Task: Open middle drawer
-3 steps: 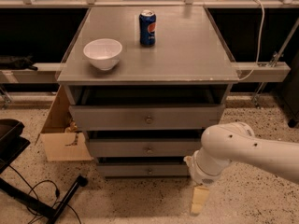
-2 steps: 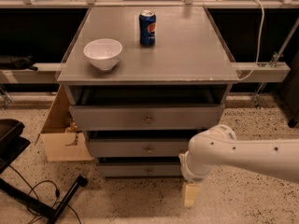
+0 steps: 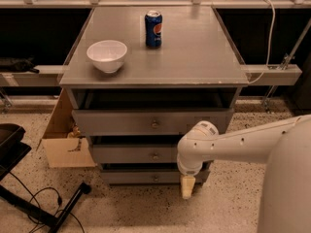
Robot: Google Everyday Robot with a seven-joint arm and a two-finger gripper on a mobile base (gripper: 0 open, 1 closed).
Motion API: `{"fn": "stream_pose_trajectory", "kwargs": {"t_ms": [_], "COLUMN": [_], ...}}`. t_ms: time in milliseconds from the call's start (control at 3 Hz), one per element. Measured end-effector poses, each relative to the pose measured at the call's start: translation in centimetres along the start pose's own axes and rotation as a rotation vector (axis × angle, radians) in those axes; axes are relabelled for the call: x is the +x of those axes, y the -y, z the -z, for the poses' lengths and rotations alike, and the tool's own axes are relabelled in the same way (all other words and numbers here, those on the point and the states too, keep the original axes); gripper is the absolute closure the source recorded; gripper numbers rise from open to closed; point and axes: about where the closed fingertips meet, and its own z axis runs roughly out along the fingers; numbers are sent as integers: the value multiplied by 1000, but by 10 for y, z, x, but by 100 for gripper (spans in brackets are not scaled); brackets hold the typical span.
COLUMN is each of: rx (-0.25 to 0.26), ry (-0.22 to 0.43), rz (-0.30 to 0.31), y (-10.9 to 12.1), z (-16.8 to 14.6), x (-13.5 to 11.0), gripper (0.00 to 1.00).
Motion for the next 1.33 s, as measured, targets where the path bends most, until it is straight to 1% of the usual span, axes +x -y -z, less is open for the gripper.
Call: {"fn": "stream_pose_trajectory", "kwargs": {"t_ms": [333, 667, 1000, 1333], "rx": [18, 42, 63, 73], "ry": [34, 64, 84, 109], "rz": [-4, 1, 0, -15], "y": [32, 64, 87, 100], "z": [-21, -36, -50, -72], "x": [-7, -15, -24, -35], "gripper": [0, 0, 0, 4]}}
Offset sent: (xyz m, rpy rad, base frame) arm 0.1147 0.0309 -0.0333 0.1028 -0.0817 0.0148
